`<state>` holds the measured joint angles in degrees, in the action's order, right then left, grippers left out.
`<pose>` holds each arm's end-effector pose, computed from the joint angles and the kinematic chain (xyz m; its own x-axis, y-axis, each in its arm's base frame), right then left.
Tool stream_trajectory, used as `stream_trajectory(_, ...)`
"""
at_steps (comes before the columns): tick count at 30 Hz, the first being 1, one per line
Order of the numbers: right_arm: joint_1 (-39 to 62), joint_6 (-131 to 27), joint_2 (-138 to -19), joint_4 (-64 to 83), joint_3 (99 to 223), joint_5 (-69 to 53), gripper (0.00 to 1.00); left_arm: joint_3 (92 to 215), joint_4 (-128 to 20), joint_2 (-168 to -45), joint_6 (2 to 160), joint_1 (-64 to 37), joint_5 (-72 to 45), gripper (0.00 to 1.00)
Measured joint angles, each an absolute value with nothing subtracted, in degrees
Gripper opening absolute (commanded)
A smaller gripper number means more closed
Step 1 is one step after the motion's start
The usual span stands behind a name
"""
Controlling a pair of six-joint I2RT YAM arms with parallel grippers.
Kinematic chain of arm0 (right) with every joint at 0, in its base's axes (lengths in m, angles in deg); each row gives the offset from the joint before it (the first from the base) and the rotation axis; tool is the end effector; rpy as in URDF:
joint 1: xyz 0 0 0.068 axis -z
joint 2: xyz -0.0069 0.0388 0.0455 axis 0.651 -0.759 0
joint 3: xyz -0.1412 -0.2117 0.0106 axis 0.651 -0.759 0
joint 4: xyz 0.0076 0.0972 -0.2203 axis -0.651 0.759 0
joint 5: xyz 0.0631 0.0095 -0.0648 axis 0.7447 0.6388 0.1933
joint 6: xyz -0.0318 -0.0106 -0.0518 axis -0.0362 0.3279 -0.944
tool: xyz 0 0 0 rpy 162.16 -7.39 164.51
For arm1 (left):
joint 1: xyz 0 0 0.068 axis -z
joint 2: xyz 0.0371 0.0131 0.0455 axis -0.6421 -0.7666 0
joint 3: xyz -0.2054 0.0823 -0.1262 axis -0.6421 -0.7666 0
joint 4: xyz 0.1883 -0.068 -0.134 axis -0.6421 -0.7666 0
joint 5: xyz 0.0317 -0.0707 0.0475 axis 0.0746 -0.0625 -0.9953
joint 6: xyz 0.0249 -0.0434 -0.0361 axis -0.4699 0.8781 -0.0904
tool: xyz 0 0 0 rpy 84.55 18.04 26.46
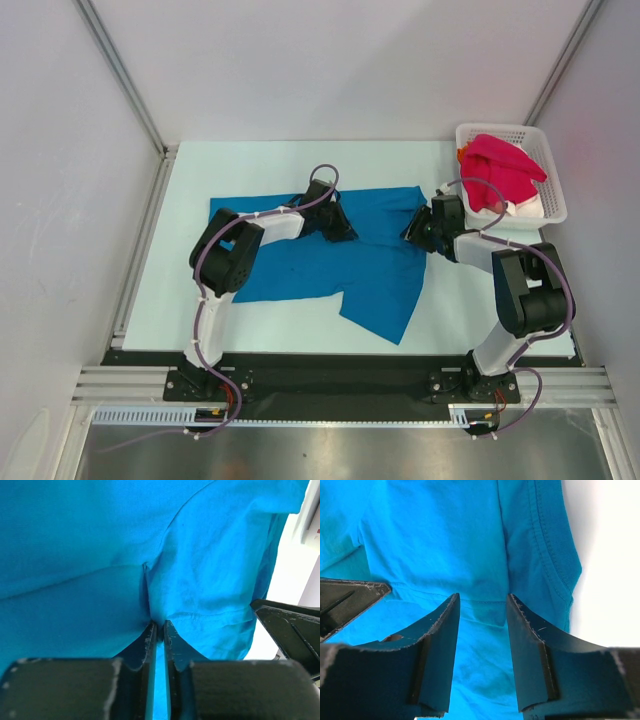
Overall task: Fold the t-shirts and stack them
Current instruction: Fold the tshirt
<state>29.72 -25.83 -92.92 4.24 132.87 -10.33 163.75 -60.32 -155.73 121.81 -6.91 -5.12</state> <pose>0.3186 0.0660 0.1508 -0.7029 0.4166 -0.5764 0.1504 0.8792 0.4521 0.3666 -0.2544 0.1222 -0.9173 -0.3039 -0.2574 -0.0578 0.7410 -0.6691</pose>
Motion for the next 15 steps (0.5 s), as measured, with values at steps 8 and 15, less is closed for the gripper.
stream_trajectory(8,29.7,-25.8,-93.3,4.7,132.6,-10.9,0.46,163.7,-60.5,-155.7,121.6,-6.9,-5.3,0.10)
stream_trajectory(15,29.8,-25.7,-93.4,4.8,131.9,-10.6,0.12,163.8,-60.5,-155.7,121.2,-6.9,-5.3,0.09)
